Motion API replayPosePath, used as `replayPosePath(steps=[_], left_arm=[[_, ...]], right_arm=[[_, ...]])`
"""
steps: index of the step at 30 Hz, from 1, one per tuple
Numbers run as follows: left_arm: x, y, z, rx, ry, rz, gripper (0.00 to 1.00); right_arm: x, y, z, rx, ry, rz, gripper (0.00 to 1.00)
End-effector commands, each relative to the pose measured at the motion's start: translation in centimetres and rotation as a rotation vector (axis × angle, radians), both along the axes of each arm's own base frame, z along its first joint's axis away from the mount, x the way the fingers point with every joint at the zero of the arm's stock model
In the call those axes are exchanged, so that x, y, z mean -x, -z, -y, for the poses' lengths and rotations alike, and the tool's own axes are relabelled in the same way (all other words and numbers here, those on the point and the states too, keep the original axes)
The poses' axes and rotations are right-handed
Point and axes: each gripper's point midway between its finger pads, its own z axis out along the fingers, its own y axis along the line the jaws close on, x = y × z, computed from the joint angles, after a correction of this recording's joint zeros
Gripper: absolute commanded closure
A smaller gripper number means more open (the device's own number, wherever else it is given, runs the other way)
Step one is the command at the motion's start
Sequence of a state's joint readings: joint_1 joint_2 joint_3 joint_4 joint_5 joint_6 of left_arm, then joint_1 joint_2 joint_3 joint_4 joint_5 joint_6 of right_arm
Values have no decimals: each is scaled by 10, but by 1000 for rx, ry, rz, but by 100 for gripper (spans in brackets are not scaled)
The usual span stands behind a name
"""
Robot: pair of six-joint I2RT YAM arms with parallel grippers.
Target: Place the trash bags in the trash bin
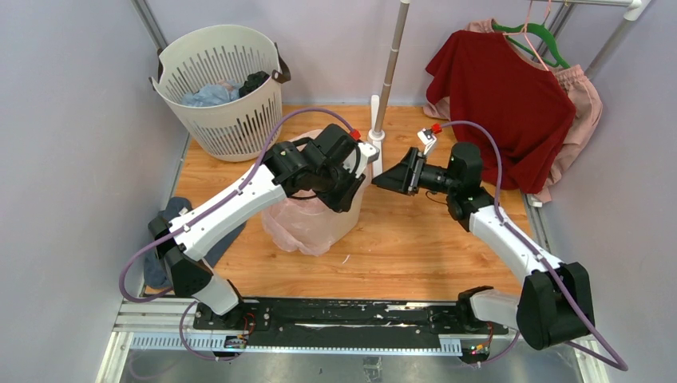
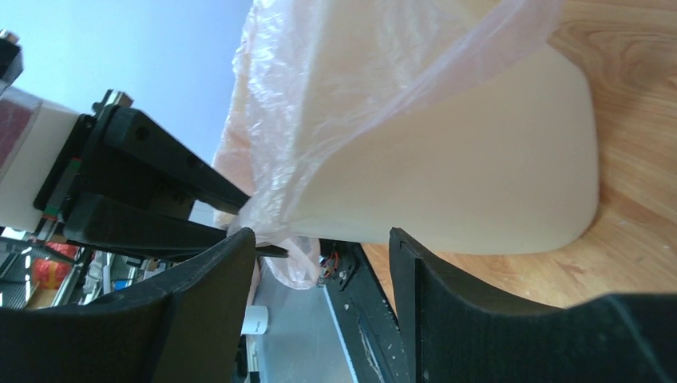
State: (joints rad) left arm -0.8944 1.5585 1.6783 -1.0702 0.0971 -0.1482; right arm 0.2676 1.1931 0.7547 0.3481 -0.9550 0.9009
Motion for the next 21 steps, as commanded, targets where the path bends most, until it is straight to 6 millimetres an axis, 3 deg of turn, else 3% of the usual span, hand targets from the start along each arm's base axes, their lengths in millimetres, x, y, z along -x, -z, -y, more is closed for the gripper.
replayPosePath(steps=[1,13,17,21], left_arm=[[2,-14,5,40,14,32,73],[7,-27,12,67,23,56,73],[10,-31,13,77,30,63,72],[13,-33,13,80,35,67,72]], right_arm=[[16,-29,-14,-54,-34,65,34],[20,-42,-28,-47,-45,81,40],[19,-42,-33,-44,-48,79,49],[19,-40,-37,-41,-52,74,65]])
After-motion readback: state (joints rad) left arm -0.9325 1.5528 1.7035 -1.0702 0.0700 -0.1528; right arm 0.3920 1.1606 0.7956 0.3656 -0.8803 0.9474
